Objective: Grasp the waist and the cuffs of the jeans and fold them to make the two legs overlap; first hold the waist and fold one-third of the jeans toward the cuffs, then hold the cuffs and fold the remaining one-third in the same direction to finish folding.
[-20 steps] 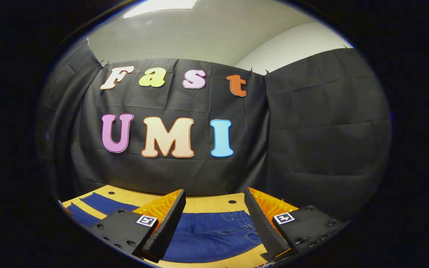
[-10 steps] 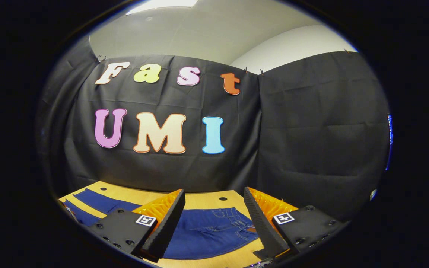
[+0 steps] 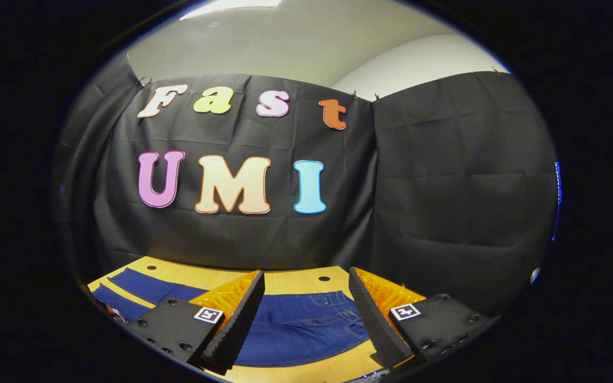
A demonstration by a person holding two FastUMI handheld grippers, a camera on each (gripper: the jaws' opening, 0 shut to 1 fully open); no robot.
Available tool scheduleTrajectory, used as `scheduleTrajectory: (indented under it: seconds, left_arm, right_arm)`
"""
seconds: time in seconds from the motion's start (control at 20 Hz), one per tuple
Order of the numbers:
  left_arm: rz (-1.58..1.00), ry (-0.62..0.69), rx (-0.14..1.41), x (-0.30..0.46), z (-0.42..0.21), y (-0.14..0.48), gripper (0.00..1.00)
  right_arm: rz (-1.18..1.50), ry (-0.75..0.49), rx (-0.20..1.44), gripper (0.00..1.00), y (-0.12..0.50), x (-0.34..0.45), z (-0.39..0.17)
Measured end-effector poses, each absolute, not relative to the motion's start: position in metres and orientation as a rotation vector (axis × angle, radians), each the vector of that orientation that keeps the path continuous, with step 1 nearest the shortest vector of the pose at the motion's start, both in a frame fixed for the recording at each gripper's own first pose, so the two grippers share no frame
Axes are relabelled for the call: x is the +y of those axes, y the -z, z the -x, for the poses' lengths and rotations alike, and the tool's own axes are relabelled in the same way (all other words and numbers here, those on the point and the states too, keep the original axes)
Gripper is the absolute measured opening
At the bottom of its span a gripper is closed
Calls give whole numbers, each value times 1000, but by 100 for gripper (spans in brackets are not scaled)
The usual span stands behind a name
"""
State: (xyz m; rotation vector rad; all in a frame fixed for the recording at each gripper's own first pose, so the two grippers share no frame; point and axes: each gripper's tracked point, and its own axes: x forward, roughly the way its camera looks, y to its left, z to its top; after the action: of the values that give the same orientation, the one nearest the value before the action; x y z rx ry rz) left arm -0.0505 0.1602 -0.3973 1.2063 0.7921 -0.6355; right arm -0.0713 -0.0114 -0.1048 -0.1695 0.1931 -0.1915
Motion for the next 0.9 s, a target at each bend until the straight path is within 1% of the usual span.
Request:
scheduleTrajectory:
  seconds: [0.1, 0.25, 0.3, 0.45, 0.65, 0.85, 0.9]
  left_arm:
    - [-1109, 613, 872, 160, 55, 396, 0]
    - [-1048, 628, 895, 156, 58, 394, 0]
    - [-1059, 634, 887, 156, 58, 393, 0]
    - [-1111, 641, 871, 159, 59, 395, 0]
    - [-1096, 640, 899, 161, 58, 398, 0]
    - [-1113, 618, 930, 160, 58, 399, 1]
    - [-1116, 613, 936, 160, 58, 399, 0]
  right_arm:
    - [191, 181, 202, 98, 109, -13, 70]
    - [286, 91, 257, 98, 133, -13, 62]
    - [343, 58, 288, 100, 145, -20, 60]
    - [509, -30, 391, 99, 184, -48, 65]
    - [728, -119, 518, 99, 242, -97, 71]
    - [991, -263, 641, 99, 313, -135, 80]
    - [1040, -299, 666, 99, 330, -143, 84]
